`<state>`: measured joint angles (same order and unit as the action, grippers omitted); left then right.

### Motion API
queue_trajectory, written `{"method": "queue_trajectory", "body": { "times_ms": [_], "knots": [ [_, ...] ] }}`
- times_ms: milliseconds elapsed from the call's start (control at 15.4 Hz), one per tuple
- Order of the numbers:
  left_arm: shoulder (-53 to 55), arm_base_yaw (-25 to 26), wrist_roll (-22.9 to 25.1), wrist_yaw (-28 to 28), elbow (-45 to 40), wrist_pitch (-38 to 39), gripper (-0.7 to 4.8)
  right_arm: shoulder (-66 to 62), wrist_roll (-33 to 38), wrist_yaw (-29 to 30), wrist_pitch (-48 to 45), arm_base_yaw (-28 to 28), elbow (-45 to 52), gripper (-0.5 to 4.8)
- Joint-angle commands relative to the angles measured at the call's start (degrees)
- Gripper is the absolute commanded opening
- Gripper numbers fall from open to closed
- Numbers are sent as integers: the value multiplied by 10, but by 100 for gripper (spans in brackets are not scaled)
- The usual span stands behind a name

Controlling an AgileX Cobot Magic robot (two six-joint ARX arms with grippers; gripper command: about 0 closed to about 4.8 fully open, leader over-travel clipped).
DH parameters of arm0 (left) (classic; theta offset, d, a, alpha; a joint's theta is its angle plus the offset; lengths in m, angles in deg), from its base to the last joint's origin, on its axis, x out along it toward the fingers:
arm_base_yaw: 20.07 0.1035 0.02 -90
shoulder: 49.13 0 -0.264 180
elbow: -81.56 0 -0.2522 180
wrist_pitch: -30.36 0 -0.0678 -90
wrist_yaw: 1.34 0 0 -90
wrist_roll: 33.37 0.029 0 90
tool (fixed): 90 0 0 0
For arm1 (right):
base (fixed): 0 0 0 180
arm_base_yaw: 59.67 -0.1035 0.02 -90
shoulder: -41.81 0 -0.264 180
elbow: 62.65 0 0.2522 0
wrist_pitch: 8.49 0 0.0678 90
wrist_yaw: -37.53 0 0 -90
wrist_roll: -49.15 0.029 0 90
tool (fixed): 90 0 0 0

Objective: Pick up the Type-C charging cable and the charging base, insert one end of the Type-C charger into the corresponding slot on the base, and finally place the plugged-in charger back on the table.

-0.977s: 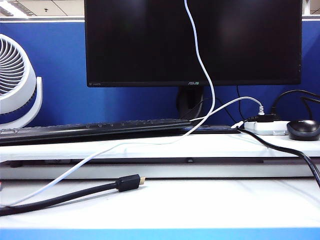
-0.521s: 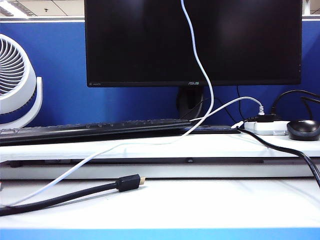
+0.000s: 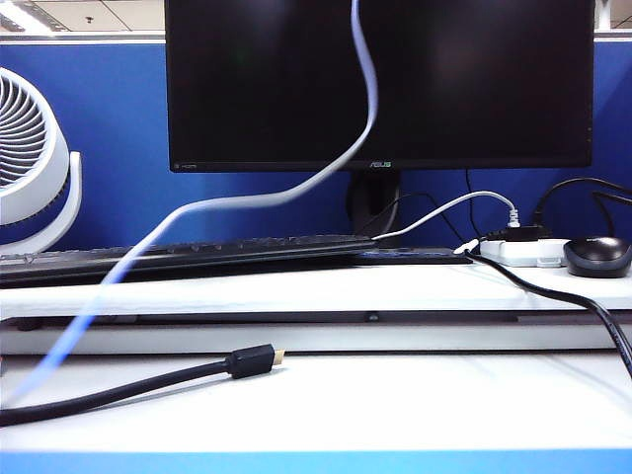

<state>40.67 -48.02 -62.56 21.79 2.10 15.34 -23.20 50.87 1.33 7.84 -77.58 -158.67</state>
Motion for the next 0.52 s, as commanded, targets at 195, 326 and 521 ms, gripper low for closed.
{"method": "queue_trajectory", "body": {
  "times_ms": [195, 326, 521],
  "knots": [
    [-11, 38, -13, 1, 4, -22, 247, 2, -5, -14, -7, 3, -2, -5],
    [-13, 51, -13, 2, 4, -22, 246, 1, -9, -57, 21, 3, -2, -5],
    [-13, 59, -14, 2, 4, -22, 246, 0, -57, -130, 100, 3, -2, -5]
  ]
}}
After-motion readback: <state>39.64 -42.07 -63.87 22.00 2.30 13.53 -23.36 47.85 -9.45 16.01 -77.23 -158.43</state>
